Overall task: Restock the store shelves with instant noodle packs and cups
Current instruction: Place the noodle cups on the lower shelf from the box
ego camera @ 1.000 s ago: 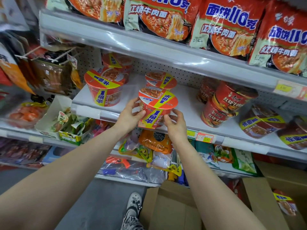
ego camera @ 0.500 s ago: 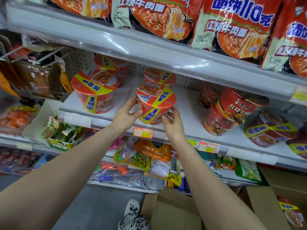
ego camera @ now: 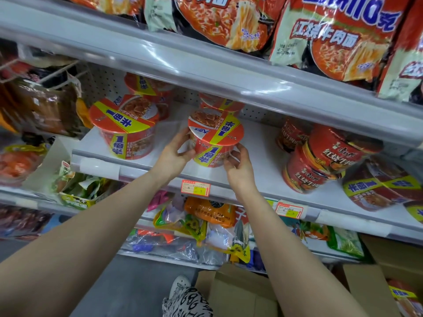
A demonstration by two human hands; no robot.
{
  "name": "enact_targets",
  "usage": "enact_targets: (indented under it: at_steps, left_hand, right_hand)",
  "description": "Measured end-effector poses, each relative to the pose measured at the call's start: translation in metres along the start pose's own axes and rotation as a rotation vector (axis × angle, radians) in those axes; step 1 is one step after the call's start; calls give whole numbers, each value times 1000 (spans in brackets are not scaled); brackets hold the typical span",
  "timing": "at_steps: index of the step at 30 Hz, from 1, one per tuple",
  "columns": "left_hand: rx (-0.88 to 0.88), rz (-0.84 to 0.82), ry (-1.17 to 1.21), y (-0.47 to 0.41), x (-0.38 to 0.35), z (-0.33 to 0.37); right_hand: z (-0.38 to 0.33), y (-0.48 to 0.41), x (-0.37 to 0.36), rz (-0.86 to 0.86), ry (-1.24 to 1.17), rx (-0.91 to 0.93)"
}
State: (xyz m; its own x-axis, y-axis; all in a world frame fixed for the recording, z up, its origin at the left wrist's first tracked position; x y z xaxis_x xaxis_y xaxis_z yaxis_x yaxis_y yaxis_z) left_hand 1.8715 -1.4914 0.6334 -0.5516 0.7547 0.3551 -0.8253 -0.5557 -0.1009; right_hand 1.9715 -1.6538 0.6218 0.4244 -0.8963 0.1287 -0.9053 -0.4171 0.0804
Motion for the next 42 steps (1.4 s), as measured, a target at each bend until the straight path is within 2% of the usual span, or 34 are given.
enact_targets:
  at_steps: [8,15,24,29,35,42]
  left_hand:
    - [-39,-43,-44,19,-1,-5]
    - [83,-83,-81,61,4,13]
    - [-57,-105,-234,100,-3,72]
    - [-145,-166,-225,115,-49,99]
    - [-237,-249,-251,148,-125,131]
    - [-300,-389,-216,184,-255,201]
  right_hand:
    - [2,18,1,-12,0,12]
    - [-8,60,9,-13,46,-11]
    - [-29,113,40,-15,77,115]
    - [-33,133,83,6,99,186]
    - [-22,163,160,77,111,175]
    - [-11,203,320,229,169,181]
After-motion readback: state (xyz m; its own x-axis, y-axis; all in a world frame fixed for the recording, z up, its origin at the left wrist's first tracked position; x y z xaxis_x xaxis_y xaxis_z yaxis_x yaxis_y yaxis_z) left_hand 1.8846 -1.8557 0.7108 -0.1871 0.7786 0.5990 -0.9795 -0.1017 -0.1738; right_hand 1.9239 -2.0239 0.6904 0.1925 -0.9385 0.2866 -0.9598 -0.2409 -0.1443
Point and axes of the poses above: each hand's wrist, its own y-axis away from the middle knuckle, its own x-axis out of the back of the hand, z = x × y, the point moved 10 cm from there along -y, towards the middle knuckle, and after that the axes turned 12 degrees about -y, right-handed, at the moved point
